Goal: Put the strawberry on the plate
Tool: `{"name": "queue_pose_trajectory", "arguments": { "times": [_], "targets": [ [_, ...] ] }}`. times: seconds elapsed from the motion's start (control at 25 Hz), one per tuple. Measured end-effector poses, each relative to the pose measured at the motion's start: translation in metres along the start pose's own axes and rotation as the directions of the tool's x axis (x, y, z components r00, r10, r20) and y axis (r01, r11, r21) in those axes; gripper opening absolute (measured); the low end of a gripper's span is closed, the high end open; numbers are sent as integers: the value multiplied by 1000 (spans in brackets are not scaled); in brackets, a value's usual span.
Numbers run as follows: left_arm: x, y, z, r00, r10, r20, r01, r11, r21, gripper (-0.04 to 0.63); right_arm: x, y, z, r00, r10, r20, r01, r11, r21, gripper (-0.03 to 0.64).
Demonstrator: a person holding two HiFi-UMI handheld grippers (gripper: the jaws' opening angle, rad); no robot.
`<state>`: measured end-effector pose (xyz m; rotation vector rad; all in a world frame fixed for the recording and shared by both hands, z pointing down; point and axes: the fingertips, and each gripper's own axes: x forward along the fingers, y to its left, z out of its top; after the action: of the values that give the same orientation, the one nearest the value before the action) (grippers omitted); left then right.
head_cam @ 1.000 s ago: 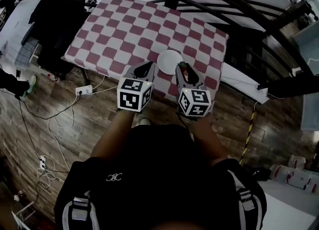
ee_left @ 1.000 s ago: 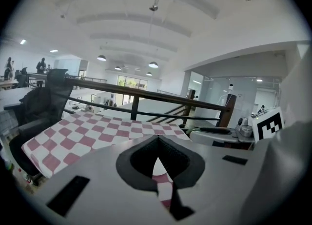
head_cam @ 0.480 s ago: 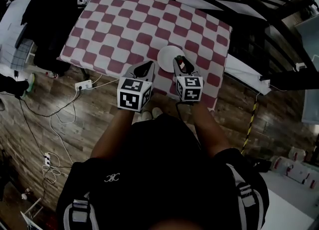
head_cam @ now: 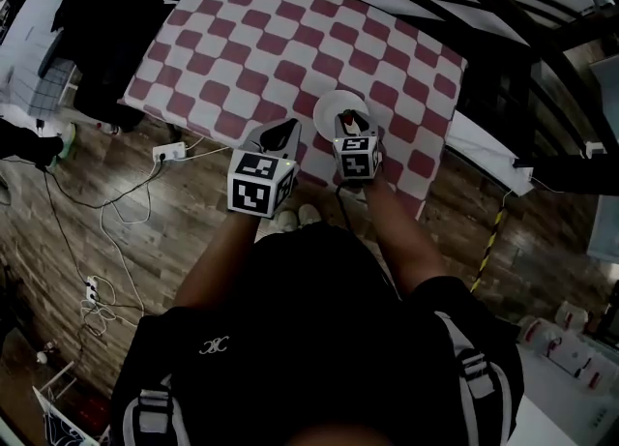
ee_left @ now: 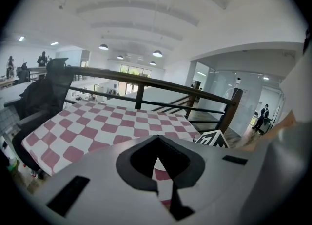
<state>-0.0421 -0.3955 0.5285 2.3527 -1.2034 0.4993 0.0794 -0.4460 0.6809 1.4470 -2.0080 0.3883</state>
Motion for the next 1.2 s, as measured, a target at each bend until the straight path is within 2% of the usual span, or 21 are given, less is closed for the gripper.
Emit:
{"name": "queue_pose_trajectory", "arguments": {
  "times": [0.2,0.28,0.36,0.48,0.68,0.72,0.76,0.8,1.04,1.2],
  "targets": [
    [-2,12,-1,999,32,-8,-32,999,-15,-2,17,0,-13,998,-7,-69,4,999,-35,146],
    [-3,16,-3,999,43,-15,-43,999,-23,-2,21,2,-14,997,14,-70,-16,1000,-20,146],
    [-2,20,-5,998,55,-21,-56,998,-21,-2,24,3,-12,998,36,-53,-35,999,7,147],
    [0,21,-5,998,61,-23,-62,998,-19,-2,24,5,-8,998,61,-27,-60,998,24,215],
    [3,18,5,999,47,-9,-47,999,-15,-2,7,-2,13,998,27,53,-29,999,39,213],
    [5,16,6,999,42,-6,-42,999,-14,-2,-1,-6,19,997,8,78,-12,999,48,172],
    [6,14,8,999,36,-2,-36,999,-13,-2,-10,-10,25,995,-12,103,7,998,58,75],
    [8,11,11,1000,29,2,-29,999,-12,-2,-18,-15,32,991,-32,128,23,997,69,27],
    [17,-1,33,999,16,45,-17,1000,22,-2,-73,-32,78,970,-110,219,75,984,164,14],
    [23,-10,54,996,8,91,-13,998,61,-2,-109,-45,125,938,-128,323,68,979,190,14]
  ]
}}
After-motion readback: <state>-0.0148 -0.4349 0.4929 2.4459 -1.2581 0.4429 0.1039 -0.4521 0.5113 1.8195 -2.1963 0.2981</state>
